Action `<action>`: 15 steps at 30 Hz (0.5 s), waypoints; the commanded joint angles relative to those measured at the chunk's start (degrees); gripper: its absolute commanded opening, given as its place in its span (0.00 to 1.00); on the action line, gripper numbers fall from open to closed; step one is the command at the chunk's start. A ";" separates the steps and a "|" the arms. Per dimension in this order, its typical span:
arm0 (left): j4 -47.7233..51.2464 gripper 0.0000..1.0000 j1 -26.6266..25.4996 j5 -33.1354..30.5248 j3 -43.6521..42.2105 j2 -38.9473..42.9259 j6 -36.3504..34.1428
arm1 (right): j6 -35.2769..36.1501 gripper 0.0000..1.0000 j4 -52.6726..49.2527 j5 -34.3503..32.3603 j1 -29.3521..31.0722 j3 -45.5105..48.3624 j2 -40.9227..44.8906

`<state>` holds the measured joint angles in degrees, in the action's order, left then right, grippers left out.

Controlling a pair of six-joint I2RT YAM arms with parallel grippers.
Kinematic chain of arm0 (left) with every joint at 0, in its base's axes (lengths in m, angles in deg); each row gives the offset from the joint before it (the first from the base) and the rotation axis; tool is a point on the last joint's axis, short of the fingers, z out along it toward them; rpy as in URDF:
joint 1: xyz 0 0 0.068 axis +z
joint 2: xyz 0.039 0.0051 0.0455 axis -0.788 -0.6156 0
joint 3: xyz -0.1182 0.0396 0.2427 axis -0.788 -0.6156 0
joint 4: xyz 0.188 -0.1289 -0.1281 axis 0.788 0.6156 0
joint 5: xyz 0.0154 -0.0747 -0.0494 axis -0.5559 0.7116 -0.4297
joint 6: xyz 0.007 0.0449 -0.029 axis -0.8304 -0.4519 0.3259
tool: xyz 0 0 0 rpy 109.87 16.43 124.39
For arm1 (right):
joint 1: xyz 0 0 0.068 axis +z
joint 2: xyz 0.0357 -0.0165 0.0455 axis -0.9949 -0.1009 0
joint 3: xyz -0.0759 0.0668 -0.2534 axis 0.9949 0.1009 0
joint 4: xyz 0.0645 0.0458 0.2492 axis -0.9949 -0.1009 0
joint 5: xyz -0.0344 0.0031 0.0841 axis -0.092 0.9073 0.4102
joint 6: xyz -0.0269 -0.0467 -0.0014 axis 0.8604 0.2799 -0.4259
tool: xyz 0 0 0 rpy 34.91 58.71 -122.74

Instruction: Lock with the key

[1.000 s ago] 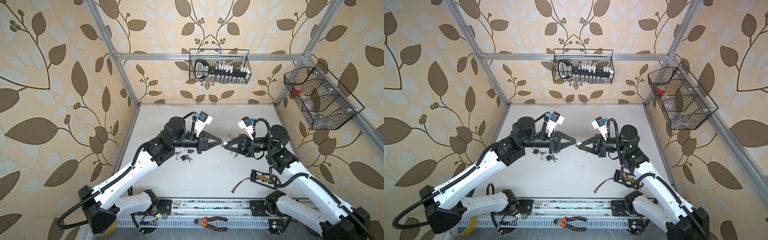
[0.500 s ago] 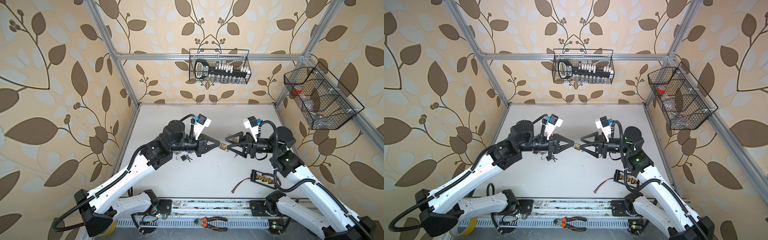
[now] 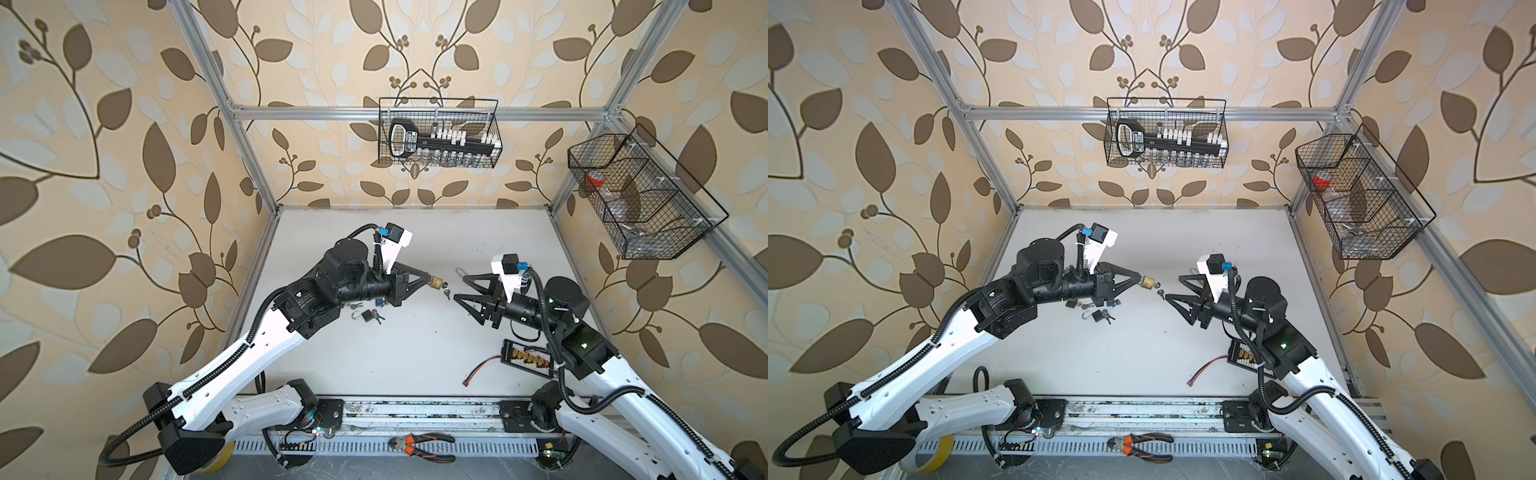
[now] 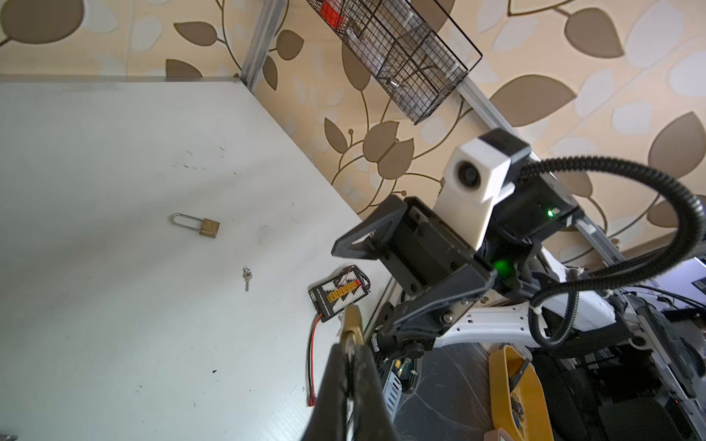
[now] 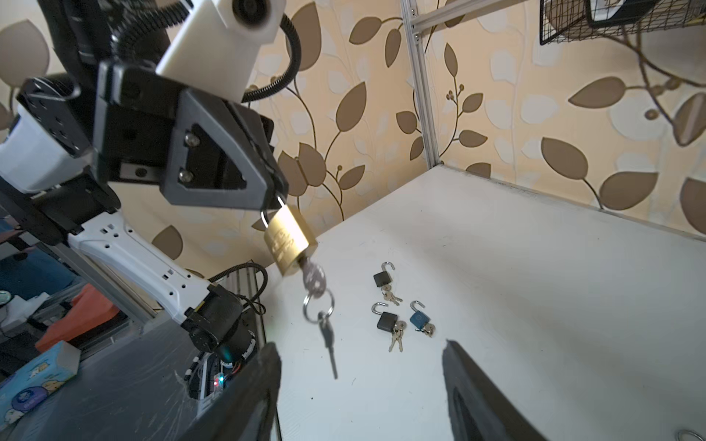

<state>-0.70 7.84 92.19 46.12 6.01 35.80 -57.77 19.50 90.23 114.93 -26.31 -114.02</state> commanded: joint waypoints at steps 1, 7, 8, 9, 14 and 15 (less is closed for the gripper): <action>-1.18 0.00 0.56 -2.90 2.53 1.30 2.04 | 2.59 0.66 4.81 -7.63 2.81 2.36 1.32; -1.49 0.00 0.57 -0.62 3.32 0.69 2.17 | 2.90 0.64 11.95 -5.32 3.88 4.02 -1.33; -1.58 0.00 0.56 -0.25 3.49 0.68 2.29 | 3.14 0.62 12.63 -4.67 3.86 3.89 -1.94; -1.77 0.00 0.56 0.12 3.58 0.68 2.37 | 3.27 0.61 13.37 -4.00 3.88 3.90 -2.42; -2.47 0.00 0.55 2.65 3.90 0.42 2.47 | 3.55 0.54 15.85 0.20 3.75 3.36 -4.53; -2.48 0.00 0.56 2.98 3.92 0.28 2.56 | 3.48 0.52 16.25 1.02 3.82 3.33 -4.83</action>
<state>-0.76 7.84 92.52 47.17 6.03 38.01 -54.91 32.22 87.87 118.51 -23.01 -118.35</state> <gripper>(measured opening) 0.049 0.532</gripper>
